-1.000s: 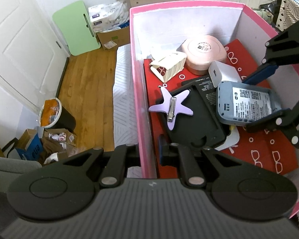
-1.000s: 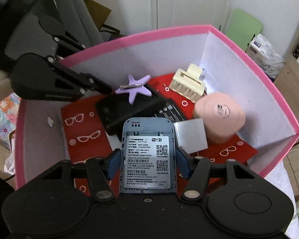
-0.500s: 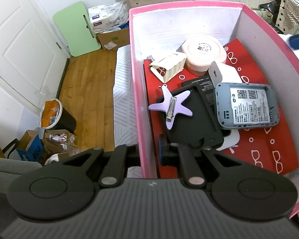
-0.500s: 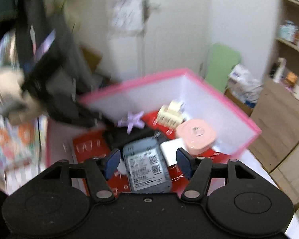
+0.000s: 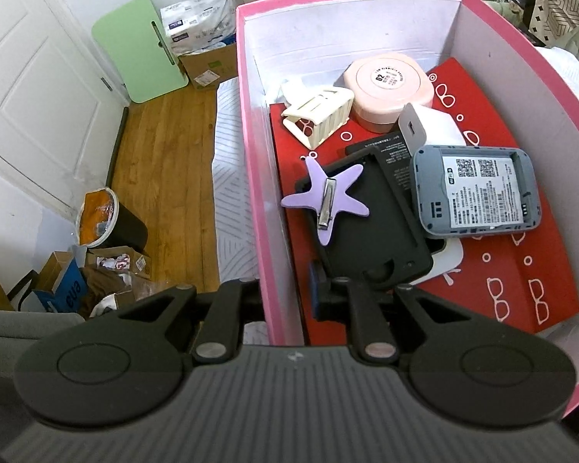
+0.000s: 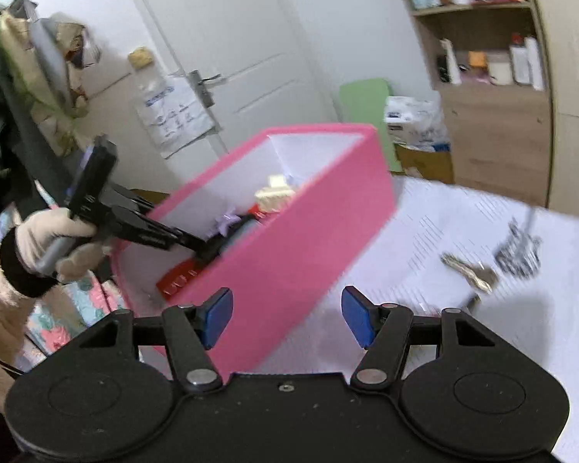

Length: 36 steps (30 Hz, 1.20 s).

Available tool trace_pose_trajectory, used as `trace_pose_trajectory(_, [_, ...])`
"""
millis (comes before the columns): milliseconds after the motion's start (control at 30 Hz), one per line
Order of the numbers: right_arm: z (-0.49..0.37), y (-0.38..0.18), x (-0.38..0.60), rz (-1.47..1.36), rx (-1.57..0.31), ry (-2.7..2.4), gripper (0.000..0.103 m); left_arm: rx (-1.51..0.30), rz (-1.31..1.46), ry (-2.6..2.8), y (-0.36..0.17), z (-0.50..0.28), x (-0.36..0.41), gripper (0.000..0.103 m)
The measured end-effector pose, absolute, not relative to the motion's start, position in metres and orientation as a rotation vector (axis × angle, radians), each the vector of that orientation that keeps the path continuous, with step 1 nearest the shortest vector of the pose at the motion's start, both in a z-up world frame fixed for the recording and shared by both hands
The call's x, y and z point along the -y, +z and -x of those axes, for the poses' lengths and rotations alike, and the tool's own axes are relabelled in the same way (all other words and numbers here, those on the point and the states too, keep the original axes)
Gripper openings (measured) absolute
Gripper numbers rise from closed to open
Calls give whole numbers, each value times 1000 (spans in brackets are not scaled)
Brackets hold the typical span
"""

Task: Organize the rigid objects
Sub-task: 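Carry the grey router into the box and release it, then grasp the gold AA battery on the bed with the right gripper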

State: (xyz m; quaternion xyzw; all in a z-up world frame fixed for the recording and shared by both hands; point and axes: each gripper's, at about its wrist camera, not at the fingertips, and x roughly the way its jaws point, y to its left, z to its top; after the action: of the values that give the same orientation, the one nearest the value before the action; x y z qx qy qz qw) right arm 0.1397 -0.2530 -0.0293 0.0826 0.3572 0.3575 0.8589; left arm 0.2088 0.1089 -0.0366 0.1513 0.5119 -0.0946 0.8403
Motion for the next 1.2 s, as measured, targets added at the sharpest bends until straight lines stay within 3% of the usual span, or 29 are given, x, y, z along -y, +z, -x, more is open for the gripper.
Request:
trace_pose_trajectory(400, [-135,-87,271,-148,-850,543,69,-1080,-274,-196,-36,-209,-114,13])
trace_pose_trajectory(1000, [-126,-82,246,176,-656,517,69,-1101,-268,-202,-37,-212,-113,13])
trace_pose_trajectory(1200, [-134,-80,239,222,-638,602,62,-1098,-279,-204,-36,-212,-112,13])
